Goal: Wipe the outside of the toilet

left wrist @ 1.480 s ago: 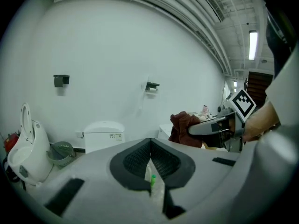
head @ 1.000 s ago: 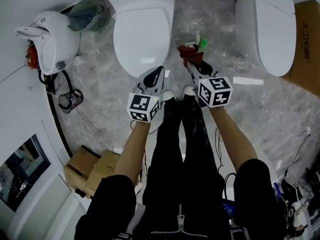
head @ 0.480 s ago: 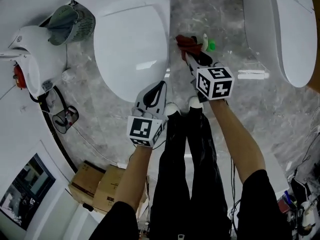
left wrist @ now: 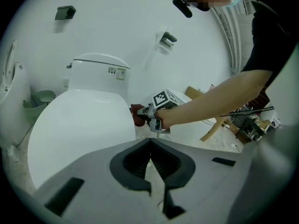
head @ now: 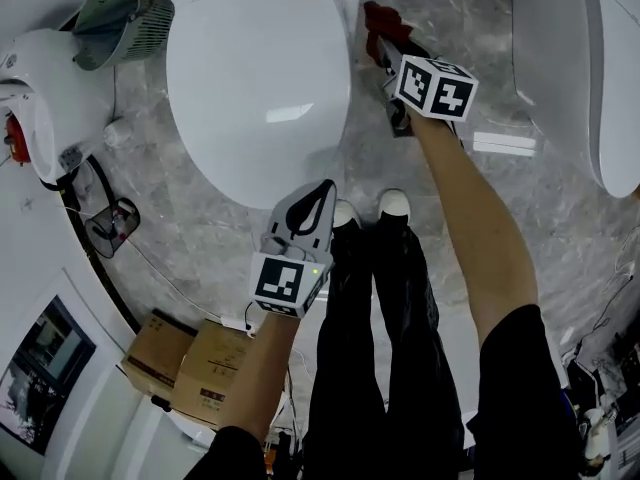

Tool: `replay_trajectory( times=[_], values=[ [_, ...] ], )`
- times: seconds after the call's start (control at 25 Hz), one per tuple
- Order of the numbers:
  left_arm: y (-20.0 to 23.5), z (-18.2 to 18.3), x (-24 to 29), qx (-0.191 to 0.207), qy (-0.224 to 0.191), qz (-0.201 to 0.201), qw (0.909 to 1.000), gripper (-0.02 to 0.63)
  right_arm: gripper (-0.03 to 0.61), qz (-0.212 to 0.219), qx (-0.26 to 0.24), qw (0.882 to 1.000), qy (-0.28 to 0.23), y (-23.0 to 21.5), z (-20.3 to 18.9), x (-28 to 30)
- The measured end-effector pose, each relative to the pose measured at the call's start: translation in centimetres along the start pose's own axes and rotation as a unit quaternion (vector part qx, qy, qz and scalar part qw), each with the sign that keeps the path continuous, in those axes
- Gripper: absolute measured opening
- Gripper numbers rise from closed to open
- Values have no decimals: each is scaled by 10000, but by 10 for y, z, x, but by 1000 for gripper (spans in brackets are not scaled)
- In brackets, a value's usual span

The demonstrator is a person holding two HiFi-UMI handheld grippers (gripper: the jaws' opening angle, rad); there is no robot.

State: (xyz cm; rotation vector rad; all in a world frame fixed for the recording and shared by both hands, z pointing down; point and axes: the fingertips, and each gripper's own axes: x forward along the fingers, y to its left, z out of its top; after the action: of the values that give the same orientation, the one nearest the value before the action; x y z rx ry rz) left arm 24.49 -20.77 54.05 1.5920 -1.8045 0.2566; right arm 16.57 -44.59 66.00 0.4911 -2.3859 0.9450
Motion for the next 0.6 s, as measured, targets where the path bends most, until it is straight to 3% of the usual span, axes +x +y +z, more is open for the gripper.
replay_trajectory(
  times=[0.28,0.6],
  values=[
    [15,-16,-12,-163,82,242,9995,5,80,494,-212,9981,290,22,-26,28],
    [16,-11,-13,-216,-137,383,9989,5,78,631,-559,9920,939,33,-74,14]
  ],
)
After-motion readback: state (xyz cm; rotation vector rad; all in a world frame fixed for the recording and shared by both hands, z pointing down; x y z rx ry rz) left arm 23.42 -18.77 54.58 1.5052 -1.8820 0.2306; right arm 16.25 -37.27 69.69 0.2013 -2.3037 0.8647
